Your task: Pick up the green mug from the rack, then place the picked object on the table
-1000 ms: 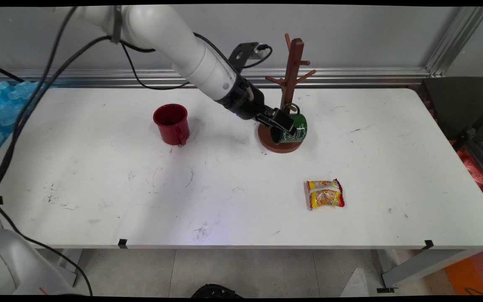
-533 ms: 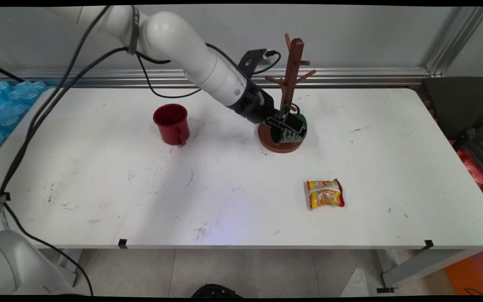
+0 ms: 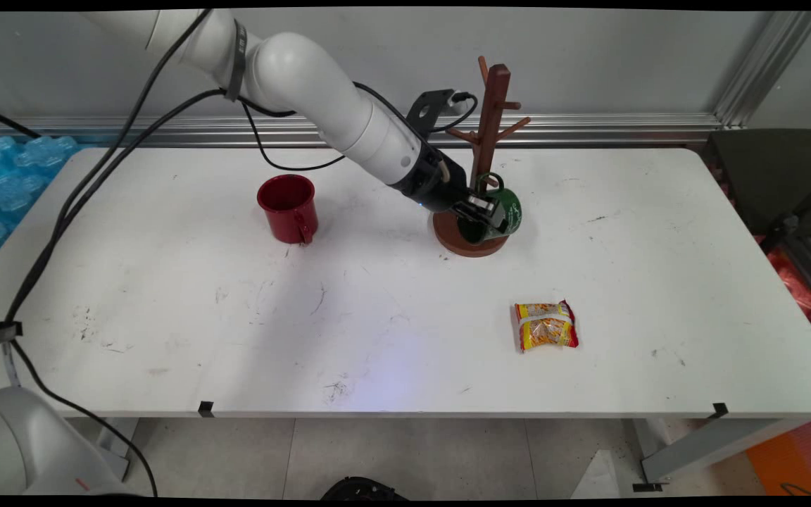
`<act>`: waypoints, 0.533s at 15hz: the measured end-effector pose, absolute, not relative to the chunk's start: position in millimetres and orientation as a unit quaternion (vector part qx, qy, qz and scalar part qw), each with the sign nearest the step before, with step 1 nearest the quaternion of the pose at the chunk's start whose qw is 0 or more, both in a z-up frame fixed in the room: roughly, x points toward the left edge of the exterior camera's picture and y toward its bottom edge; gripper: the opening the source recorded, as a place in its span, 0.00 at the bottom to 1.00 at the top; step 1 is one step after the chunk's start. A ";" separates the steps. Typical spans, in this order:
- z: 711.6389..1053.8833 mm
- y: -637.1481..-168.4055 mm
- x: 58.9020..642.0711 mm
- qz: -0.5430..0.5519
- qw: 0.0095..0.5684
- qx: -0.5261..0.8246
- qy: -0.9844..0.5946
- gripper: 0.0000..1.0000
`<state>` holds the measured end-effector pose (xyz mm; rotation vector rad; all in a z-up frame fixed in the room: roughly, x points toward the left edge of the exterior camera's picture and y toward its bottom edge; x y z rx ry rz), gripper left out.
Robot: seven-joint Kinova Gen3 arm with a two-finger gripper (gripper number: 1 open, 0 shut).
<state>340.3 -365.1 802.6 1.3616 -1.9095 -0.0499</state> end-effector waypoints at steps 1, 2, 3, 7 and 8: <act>801.9 -365.0 340.2 -0.020 0.388 0.534 -0.751 0.00; 801.6 -364.9 340.2 -0.020 0.388 0.534 -0.751 0.00; 801.4 -364.5 340.4 -0.020 0.388 0.534 -0.751 0.00; 803.6 -363.5 338.1 -0.021 0.392 0.530 -0.751 0.00; 805.1 -363.1 337.6 -0.022 0.394 0.529 -0.751 0.00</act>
